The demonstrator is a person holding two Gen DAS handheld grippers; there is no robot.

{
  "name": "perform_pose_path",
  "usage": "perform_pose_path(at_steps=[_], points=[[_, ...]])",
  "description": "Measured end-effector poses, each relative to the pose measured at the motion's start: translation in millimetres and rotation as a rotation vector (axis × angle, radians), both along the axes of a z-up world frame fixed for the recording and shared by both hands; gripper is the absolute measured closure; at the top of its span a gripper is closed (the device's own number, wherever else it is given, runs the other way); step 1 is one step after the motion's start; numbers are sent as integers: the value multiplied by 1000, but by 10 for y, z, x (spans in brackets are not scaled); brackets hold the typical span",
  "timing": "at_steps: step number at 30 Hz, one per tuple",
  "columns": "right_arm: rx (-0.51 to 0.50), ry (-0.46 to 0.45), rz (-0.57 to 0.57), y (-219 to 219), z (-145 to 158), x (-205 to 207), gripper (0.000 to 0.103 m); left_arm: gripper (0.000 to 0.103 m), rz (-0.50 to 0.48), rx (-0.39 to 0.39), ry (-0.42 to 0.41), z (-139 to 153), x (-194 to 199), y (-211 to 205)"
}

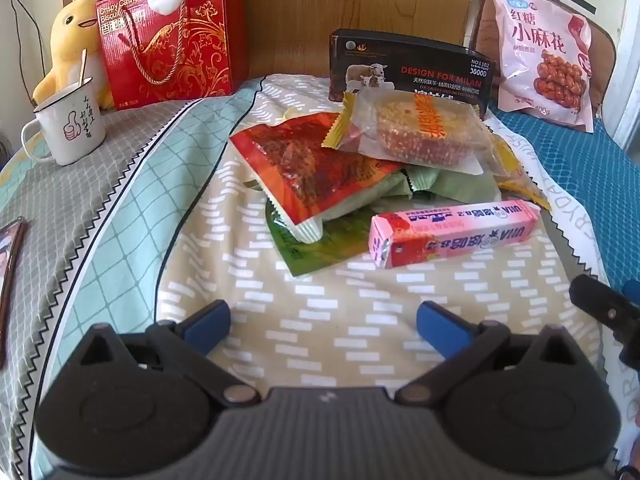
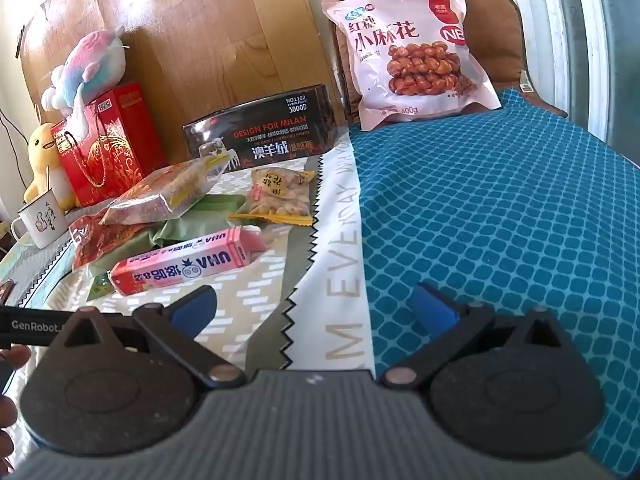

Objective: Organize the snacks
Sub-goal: 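Move the left gripper to the round wrapped pastry and grasp it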

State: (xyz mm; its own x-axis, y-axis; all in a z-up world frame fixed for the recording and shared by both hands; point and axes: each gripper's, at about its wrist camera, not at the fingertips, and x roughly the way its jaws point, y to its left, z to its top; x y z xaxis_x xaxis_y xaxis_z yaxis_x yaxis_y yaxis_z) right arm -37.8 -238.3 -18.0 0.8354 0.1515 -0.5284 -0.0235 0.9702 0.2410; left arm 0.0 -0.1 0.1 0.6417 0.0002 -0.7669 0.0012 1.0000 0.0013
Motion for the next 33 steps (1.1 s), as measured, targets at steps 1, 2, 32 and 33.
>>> perform_pose_path(at_steps=[1, 2, 32, 33], points=[[-1, -1, 0, 3, -2, 1, 0, 0, -1, -4, -3, 0, -1, 1], [-2, 0, 1, 7, -4, 3, 0, 0, -4, -5, -6, -1, -3, 2], [132, 97, 446, 340, 355, 978, 58, 60, -274, -440, 42, 499, 1266, 407], [152, 116, 461, 345, 317, 1020, 58, 59, -304, -472, 42, 420, 1257, 380]])
